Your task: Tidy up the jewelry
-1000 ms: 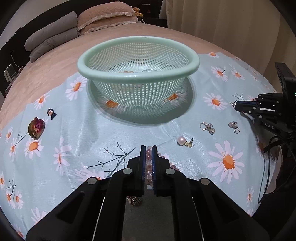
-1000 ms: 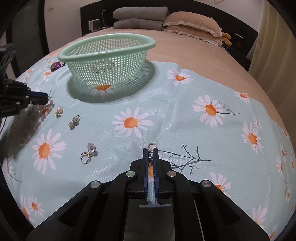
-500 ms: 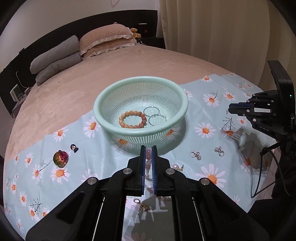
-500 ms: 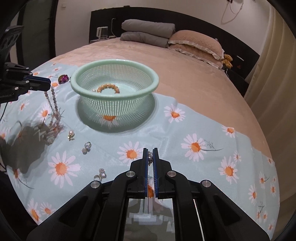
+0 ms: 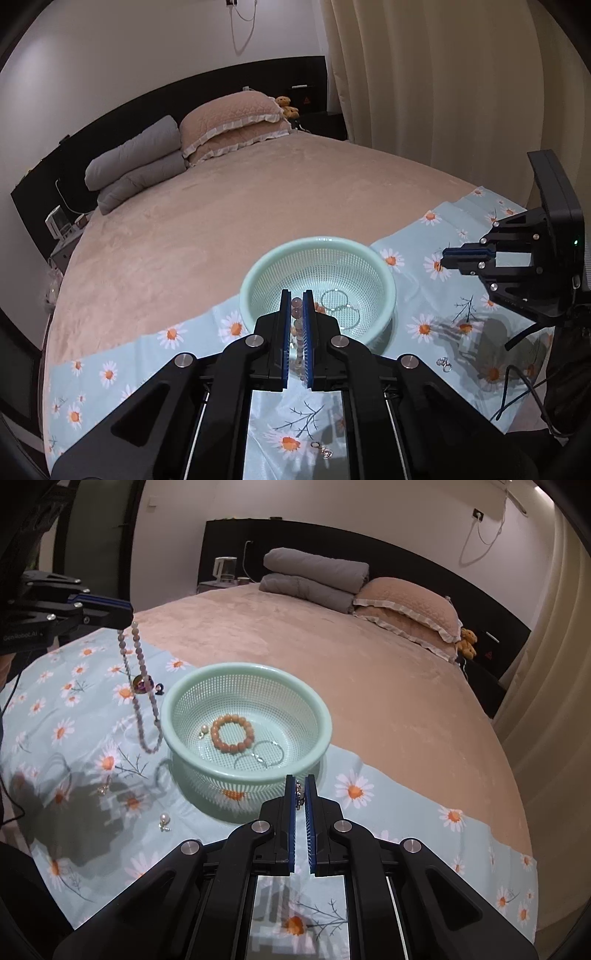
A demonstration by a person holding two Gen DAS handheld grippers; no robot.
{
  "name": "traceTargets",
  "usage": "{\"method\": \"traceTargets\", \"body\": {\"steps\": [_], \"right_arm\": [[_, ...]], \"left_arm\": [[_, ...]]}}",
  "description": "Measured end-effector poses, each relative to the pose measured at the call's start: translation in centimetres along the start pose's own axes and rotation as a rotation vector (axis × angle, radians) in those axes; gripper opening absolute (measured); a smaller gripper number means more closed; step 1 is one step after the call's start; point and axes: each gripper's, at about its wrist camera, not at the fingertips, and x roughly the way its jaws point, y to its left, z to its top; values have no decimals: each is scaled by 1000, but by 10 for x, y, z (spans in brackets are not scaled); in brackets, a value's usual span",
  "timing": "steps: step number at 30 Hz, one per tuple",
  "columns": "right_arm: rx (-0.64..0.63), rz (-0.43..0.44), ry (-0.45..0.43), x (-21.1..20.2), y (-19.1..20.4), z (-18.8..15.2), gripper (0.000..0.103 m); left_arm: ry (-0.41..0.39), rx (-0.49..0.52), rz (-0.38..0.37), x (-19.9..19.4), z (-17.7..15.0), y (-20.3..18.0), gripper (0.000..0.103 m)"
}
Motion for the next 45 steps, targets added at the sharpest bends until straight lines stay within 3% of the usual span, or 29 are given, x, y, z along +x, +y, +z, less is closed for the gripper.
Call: {"method": "traceTargets", "body": {"steps": [7, 14, 28, 38, 40, 41, 42, 44, 45], "right_arm": [[7, 31, -28, 3, -4, 32, 5], [5, 90, -38, 20, 2, 48, 5], [82, 183, 67, 93, 14, 20, 5], [119, 202, 80, 109, 18, 6, 6], [146, 184, 65, 108, 13, 5, 6], [163, 167, 55, 107, 9, 5, 11], [183, 148, 45, 105, 6, 5, 26], [211, 128, 28, 102, 1, 3, 47], [223, 125, 23, 101, -1, 3, 50]], "left_arm": [[-49, 23, 20, -9, 44, 7, 7], [-40, 7, -14, 16, 59, 11, 7], [150, -82, -94, 102, -5, 12, 7], [190, -96, -100, 116, -24, 13, 9], [197, -104, -90, 117, -25, 14, 42], [193, -116, -79, 116, -26, 16, 82], [173, -134, -57, 114, -27, 20, 97], [157, -155, -40, 110, -28, 25, 96], [159, -161, -36, 109, -29, 28, 96]]}}
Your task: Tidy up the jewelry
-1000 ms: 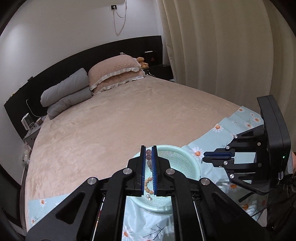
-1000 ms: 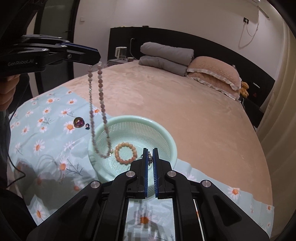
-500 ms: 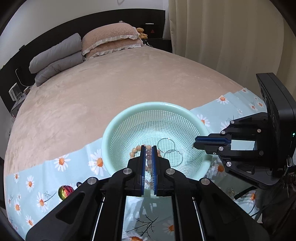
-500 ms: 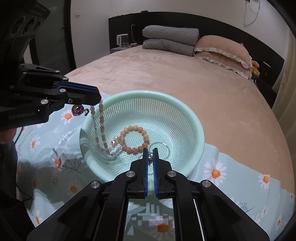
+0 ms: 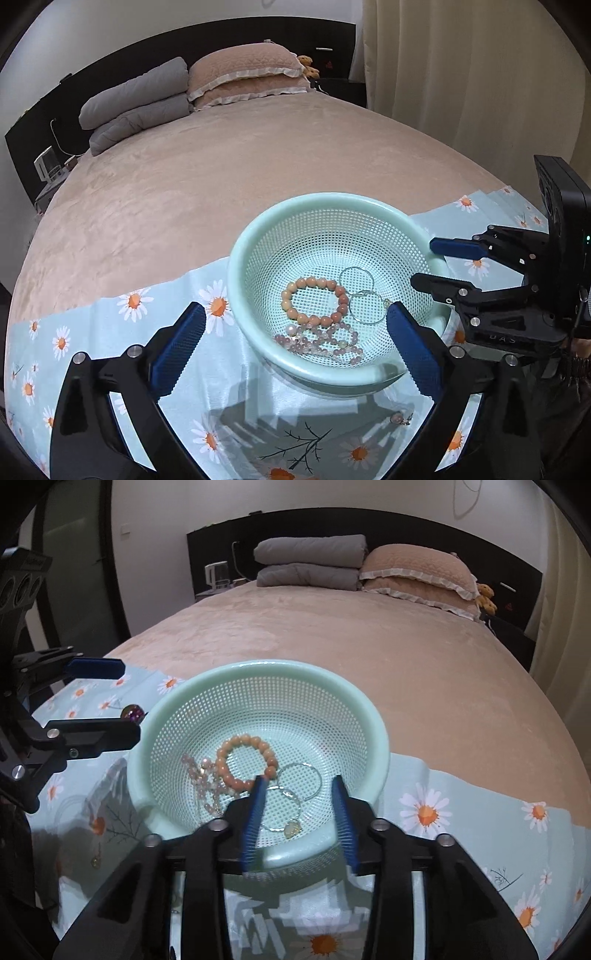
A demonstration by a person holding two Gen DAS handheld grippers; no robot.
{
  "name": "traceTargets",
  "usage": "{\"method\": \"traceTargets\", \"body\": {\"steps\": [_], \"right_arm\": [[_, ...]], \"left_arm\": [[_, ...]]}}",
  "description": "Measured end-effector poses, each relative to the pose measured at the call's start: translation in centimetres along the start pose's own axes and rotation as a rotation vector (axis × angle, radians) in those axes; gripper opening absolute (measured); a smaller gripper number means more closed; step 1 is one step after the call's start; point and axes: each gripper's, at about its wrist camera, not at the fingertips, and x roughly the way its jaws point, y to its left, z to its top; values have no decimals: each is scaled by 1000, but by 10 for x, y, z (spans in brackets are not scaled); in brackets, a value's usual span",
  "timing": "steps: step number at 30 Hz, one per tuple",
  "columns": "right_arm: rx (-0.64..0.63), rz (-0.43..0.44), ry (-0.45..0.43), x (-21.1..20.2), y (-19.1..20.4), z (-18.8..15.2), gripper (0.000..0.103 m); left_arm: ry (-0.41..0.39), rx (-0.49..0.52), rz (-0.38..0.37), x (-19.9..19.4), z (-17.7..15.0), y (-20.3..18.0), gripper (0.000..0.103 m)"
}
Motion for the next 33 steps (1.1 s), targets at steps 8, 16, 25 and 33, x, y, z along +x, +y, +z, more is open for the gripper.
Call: {"method": "traceTargets", "body": {"steps": [8, 16, 25, 33], "right_arm": [[-2, -53, -17, -6, -3, 0, 85], [27, -61, -22, -12, -12, -3, 86], [14, -71, -23, -29, -11, -21, 87], [-82, -121, 8, -41, 7, -59, 87]], "left_arm": [[-4, 23, 51, -2, -7, 3, 97], [3, 43, 78, -3, -21, 1, 97], [31, 64, 82, -8, -51, -6, 97], [62, 69, 71, -10, -86, -15, 97]]}}
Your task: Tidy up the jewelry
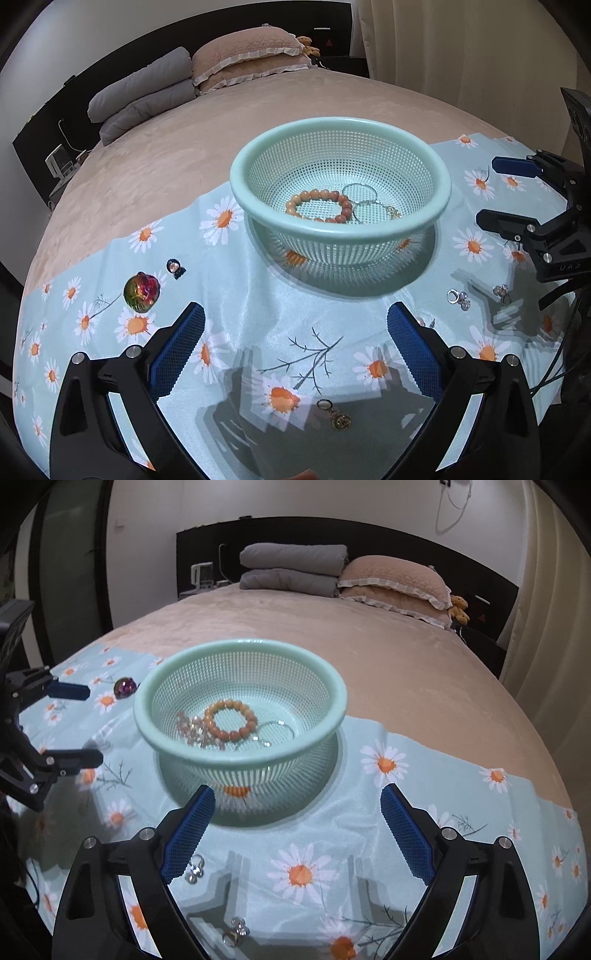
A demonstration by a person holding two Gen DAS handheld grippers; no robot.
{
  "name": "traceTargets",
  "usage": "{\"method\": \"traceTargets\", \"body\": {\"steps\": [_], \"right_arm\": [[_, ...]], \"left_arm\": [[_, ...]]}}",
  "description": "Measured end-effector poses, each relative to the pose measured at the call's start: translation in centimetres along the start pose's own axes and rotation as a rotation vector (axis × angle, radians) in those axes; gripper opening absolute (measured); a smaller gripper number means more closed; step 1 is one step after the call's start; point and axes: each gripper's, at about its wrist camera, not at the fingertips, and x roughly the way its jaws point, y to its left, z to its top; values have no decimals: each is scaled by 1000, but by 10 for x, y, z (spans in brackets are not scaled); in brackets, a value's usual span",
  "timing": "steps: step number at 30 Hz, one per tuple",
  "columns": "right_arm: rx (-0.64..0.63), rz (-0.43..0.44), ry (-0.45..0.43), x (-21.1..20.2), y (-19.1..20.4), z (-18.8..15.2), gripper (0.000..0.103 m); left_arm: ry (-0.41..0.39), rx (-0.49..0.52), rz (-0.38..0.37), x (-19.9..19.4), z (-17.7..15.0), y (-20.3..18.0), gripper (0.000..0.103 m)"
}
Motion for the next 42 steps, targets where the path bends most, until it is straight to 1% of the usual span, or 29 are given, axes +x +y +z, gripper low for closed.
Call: {"method": "traceTargets", "body": {"steps": [4, 8, 10, 13, 14, 16, 18, 19, 20, 22, 23, 24, 25, 26, 27, 28, 29, 30, 31, 32, 33, 35, 37, 42], "right_arm": [[23, 4, 18, -6, 0, -20, 87], [63, 21, 47, -6, 0, -41, 87], [76, 14, 49, -7, 1, -50, 87], [143, 7, 102, -1, -2, -65, 87], [175, 16, 105, 0, -5, -70, 85], [227, 50, 83, -2, -7, -77, 78], [240, 74, 81, -2, -4, -82, 64], [234, 80, 82, -1, 0, -84, 60], [218, 73, 76, -2, 5, -86, 58], [181, 64, 70, -4, 15, -89, 52], [176, 62, 66, -5, 18, -91, 48], [174, 59, 64, -6, 19, -91, 44], [165, 52, 65, -6, 21, -92, 40], [152, 51, 63, -6, 23, -92, 34], [139, 52, 62, -6, 26, -92, 28], [133, 62, 63, -7, 27, -93, 24], [131, 80, 65, -7, 28, -94, 17], [125, 92, 68, -8, 29, -94, 13], [115, 91, 72, -8, 30, -93, 13], [102, 91, 76, -9, 31, -92, 13], [96, 94, 79, -9, 31, -91, 13], [86, 99, 85, -9, 31, -91, 13], [71, 106, 93, -11, 31, -90, 12], [48, 127, 109, -19, 26, -89, 12]], "left_arm": [[18, 16, -7, 1, -15, -9, 97], [47, 10, -34, 5, -31, -15, 97], [61, -2, -50, 7, -38, -16, 97], [74, -35, -86, 10, -47, -15, 97], [77, -44, -87, 11, -49, -15, 97], [66, -50, -78, 10, -54, -15, 96], [48, -73, -112, 9, -58, -14, 96], [39, -94, -139, 9, -59, -13, 96], [44, -116, -163, 10, -61, -12, 96], [55, -135, -175, 14, -65, -13, 95], [48, -132, -167, 15, -67, -16, 91], [42, -116, -152, 15, -69, -19, 84], [37, -95, -132, 15, -70, -23, 81], [32, -78, -111, 15, -72, -27, 71], [29, -71, -104, 15, -73, -28, 67], [28, -70, -116, 15, -73, -28, 64], [28, -66, -127, 14, -73, -28, 57], [30, -60, -131, 13, -74, -28, 49], [35, -53, -140, 12, -73, -29, 45], [41, -47, -149, 11, -73, -30, 34], [47, -35, -157, 11, -73, -32, 20], [62, -22, -182, 11, -71, -37, 7], [69, -23, -183, 13, -70, -37, 6], [86, -32, -229, 8, -70, -32, 4]]}}
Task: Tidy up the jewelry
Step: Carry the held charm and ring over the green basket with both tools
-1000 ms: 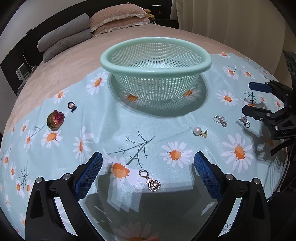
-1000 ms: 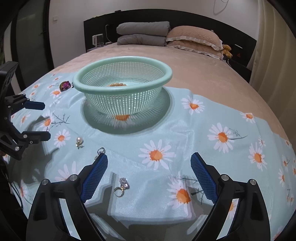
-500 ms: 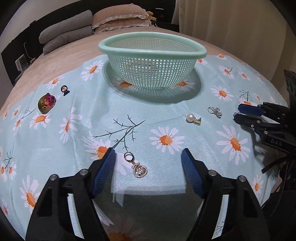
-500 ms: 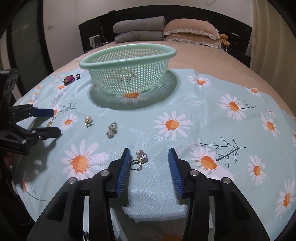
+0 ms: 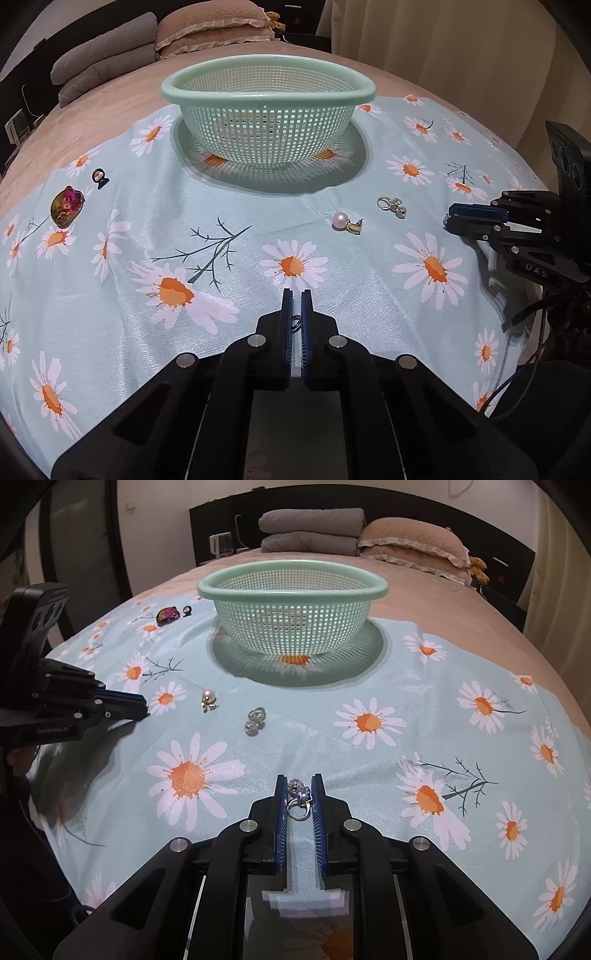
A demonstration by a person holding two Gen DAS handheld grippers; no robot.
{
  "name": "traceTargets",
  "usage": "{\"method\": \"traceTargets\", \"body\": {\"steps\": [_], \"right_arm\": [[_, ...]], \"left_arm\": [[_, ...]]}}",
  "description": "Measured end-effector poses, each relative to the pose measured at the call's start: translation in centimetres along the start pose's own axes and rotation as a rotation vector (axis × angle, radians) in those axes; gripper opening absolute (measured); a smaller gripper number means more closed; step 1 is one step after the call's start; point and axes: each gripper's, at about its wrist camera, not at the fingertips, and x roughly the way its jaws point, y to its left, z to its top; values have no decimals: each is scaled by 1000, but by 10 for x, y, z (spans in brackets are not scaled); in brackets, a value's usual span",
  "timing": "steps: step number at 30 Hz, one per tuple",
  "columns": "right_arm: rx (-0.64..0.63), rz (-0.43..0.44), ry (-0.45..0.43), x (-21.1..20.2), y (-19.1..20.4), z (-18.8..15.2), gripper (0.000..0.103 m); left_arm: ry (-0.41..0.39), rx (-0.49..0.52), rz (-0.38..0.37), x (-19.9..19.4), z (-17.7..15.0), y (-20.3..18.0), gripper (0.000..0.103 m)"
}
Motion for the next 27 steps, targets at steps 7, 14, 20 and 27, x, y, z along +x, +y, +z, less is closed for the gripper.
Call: {"method": "traceTargets", "body": {"steps": [7, 14, 20, 27], "right_arm": [[-17, -31, -4, -20, -10, 4, 12], [-50, -61, -49, -41, -19, 26, 12], [-92, -87, -97, -56, -20, 47, 12], [-120, -78, -117, -60, -15, 55, 12]], "left_arm": [[-18, 33, 56, -19, 4, 1, 2], [-86, 86, 109, -42, 30, 4, 2], [-138, 132, 119, -58, 47, -1, 2], [-97, 137, 97, -52, 30, -4, 48]]}}
